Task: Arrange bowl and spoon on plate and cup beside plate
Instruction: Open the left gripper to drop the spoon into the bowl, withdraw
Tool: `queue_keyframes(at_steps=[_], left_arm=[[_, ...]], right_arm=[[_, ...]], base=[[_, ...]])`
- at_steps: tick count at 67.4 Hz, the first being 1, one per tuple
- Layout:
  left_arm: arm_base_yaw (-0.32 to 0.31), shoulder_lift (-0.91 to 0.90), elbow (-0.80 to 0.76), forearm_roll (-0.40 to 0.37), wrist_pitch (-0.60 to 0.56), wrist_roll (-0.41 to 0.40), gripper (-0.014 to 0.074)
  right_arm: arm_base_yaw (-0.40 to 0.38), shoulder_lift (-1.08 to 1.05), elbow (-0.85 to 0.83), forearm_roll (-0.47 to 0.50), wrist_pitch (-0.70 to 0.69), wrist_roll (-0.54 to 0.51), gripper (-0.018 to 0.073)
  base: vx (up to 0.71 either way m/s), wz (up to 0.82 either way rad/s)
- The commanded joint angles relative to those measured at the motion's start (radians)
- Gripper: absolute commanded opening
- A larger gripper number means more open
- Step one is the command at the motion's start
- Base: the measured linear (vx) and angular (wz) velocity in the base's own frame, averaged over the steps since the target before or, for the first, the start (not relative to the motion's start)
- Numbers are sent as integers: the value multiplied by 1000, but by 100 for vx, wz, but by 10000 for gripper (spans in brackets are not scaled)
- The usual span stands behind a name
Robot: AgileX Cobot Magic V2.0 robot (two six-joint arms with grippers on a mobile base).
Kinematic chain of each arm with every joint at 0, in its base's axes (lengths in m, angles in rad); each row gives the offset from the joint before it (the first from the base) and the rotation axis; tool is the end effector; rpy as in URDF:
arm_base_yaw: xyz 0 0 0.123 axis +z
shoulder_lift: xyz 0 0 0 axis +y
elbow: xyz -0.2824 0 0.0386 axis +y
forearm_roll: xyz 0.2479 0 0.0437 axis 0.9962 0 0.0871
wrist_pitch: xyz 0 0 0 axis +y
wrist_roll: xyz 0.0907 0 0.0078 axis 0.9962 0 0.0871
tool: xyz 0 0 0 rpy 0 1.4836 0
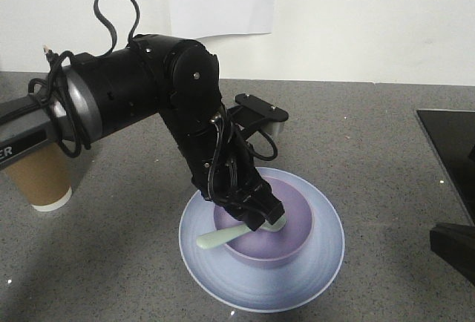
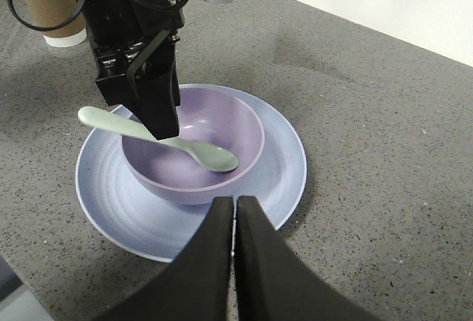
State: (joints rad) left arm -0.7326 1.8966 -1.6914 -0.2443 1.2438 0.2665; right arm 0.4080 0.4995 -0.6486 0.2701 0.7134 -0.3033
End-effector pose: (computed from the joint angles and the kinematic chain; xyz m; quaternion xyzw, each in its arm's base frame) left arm 0.2817 -0.2814 0.2839 0.4493 0.8794 -0.1395 0.0733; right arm 0.0759 0.0501 0.3324 -0.2561 0.8078 0.1550 0.5078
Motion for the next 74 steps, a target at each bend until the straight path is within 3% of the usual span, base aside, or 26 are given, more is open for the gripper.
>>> queue_keyframes(at_steps=[1, 18, 30, 53, 63, 74], left_arm=[[-4, -48, -32, -17, 6, -10, 388], [-4, -73, -125, 56, 7, -93, 388], [-4, -165, -198, 159, 7, -140, 386], [6, -502, -197, 602, 7, -369, 379], [78, -637, -197, 740, 7, -431, 344], [215, -746, -164, 814, 7, -444, 279]], right_arm=[[0, 4, -23, 7, -67, -5, -4], [0, 4, -23, 8, -68, -5, -4], [0, 4, -23, 8, -68, -5, -4], [0, 4, -23, 9, -67, -5, -4], [0, 4, -23, 9, -67, -5, -4], [0, 4, -23, 9, -67, -5, -4]], base=[[0, 0], [0, 0], [0, 0], [0, 0], [0, 0], [0, 0]])
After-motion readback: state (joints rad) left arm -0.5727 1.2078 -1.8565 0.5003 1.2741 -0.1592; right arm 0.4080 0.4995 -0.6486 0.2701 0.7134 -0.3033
